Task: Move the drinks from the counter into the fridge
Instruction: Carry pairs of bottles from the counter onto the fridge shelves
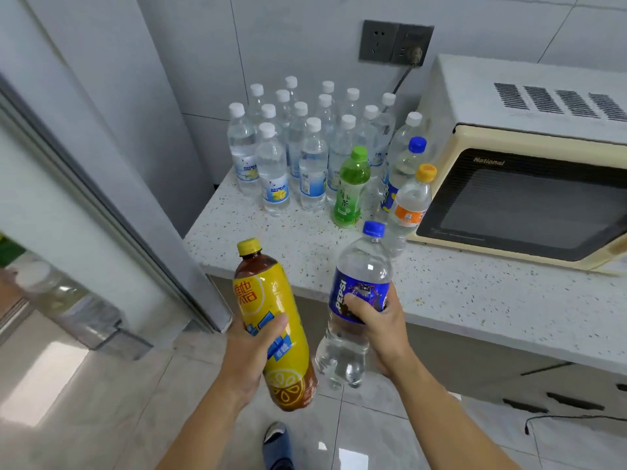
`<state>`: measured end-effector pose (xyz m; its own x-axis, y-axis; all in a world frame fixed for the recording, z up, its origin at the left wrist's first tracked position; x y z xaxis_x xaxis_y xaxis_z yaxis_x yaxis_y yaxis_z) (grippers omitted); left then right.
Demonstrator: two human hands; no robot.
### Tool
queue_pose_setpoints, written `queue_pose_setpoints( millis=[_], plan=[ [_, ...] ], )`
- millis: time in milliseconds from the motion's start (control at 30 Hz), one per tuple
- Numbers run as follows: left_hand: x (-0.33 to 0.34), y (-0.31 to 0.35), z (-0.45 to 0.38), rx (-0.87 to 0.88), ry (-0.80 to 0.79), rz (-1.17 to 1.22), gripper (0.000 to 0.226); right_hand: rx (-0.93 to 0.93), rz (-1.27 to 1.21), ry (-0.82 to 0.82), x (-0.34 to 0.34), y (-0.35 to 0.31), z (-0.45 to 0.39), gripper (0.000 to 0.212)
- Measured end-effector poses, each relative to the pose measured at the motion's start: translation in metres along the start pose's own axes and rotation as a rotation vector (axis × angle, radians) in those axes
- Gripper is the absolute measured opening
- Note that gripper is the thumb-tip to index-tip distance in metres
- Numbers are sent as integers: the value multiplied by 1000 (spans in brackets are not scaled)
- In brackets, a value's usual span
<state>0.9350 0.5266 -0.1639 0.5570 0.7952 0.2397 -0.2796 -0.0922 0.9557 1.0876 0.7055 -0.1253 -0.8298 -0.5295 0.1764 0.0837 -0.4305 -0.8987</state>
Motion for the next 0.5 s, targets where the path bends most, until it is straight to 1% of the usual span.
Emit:
queue_pose_setpoints(
  millis=[67, 167, 233, 333, 367, 433, 500],
  plan=[
    [-7, -10, 23, -17, 37, -1, 75, 26, 22, -49, -2, 15, 8, 73],
    [-26, -22, 62, -35, 139, 57, 65, 64, 55, -115, 2, 41, 22, 73],
    [-44, -28, 88, -40, 219, 88, 64, 91, 59, -159, 11, 59, 31, 73],
    [-79, -32, 128, -40, 357, 90, 82, 139, 101, -246, 37, 86, 47, 72],
    [-93, -32, 141, -36, 403, 91, 80, 155, 122, -289, 50, 95, 54, 71],
    [-122, -30, 165, -33, 495, 88, 68, 191, 168, -377, 80, 113, 70, 70],
    [-150, -28, 188, -29, 579, 103, 57, 222, 216, -465, 111, 128, 88, 74]
  ],
)
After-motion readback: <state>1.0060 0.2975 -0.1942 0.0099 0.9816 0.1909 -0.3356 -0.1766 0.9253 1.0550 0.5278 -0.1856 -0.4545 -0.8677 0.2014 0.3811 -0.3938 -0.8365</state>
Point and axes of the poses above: each hand's wrist, its own z-axis away from the middle knuckle, its own x-axis out of the palm, y = z × x, the point moved 9 cm from there along -z, towards the middle knuckle, and after that the axes turned 11 degrees about x, right-handed, at the moved point
